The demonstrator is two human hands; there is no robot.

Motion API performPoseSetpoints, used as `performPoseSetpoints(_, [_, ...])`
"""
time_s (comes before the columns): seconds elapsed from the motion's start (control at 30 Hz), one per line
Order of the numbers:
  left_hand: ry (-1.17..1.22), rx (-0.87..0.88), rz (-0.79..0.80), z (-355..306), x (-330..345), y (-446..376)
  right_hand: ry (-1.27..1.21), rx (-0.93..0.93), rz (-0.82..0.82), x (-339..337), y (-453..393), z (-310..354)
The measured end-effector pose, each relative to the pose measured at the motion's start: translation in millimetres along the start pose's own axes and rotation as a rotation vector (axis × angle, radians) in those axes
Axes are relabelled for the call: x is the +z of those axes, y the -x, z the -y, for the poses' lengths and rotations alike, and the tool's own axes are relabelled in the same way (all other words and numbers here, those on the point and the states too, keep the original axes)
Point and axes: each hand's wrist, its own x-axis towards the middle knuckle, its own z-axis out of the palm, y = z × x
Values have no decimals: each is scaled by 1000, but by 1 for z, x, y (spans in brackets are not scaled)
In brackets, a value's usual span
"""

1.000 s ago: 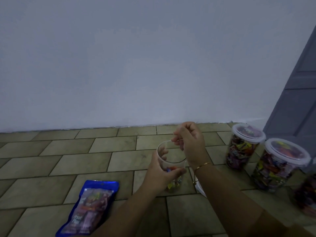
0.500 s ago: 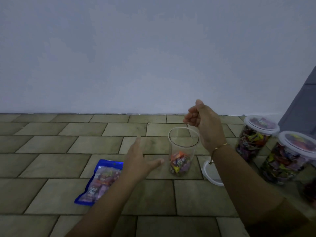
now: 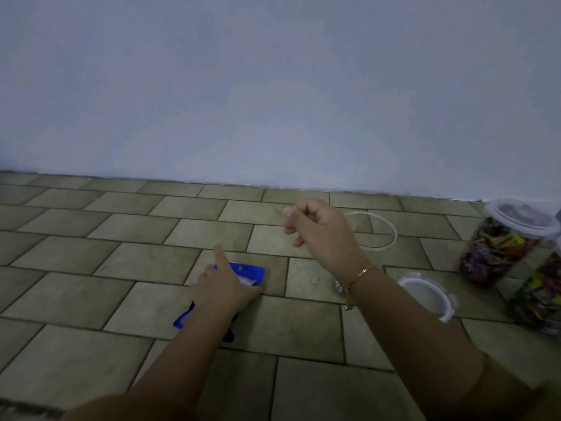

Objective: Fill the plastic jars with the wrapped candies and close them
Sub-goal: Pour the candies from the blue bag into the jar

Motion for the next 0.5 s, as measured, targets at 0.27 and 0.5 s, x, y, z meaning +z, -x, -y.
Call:
performPoseSetpoints(0.27, [391,450,-72,-9,8,42,277,361,245,18,19,-47])
performPoseSetpoints(0.5, [507,625,12,-25,21,71,-48,507,199,-5,51,-66])
